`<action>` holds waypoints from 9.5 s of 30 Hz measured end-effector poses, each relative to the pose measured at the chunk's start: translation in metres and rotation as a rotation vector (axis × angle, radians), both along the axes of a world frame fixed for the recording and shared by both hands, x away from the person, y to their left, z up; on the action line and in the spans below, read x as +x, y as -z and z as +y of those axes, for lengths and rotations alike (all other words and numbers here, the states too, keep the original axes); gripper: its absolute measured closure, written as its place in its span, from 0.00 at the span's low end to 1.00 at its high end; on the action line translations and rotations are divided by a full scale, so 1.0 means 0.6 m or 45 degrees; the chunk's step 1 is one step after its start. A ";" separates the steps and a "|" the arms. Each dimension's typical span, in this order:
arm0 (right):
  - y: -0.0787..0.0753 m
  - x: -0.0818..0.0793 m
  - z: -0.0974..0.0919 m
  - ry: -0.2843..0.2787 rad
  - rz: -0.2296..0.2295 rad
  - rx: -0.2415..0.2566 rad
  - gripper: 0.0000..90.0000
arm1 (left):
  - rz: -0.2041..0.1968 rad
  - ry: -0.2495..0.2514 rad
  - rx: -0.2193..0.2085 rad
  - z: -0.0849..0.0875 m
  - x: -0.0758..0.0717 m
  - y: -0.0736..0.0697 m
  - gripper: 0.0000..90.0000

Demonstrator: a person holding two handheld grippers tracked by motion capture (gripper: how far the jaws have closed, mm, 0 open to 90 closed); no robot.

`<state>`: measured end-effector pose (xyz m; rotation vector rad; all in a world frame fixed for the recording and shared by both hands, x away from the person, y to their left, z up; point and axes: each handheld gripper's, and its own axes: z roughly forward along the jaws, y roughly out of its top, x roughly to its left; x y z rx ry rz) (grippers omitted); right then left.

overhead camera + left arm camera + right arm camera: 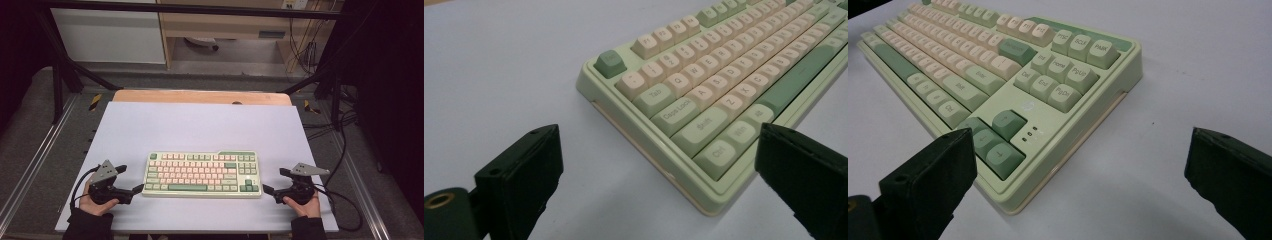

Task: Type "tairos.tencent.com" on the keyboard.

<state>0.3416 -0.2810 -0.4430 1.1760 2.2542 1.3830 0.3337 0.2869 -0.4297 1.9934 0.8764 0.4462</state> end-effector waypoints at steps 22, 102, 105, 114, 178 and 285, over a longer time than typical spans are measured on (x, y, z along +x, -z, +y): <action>0.000 0.000 0.000 -0.004 -0.001 -0.008 0.01 | 0.024 0.000 -0.037 -0.080 -0.003 -0.022 0.33; -0.001 0.000 0.002 -0.009 -0.009 -0.031 0.01 | 0.054 0.009 0.069 -0.204 0.053 -0.030 1.00; -0.001 0.000 0.002 -0.007 -0.005 -0.032 0.01 | 0.049 0.000 0.071 -0.193 0.048 -0.033 1.00; -0.001 0.000 0.002 -0.008 -0.008 -0.034 0.01 | 0.051 -0.023 0.068 -0.158 0.035 -0.033 1.00; -0.033 -0.004 0.055 -0.087 -0.009 -0.062 0.18 | 0.067 -0.049 0.028 -0.106 0.017 -0.010 1.00; -0.048 0.057 0.277 -0.224 -0.001 -0.085 1.00 | 0.053 -0.031 0.023 -0.121 0.021 -0.018 1.00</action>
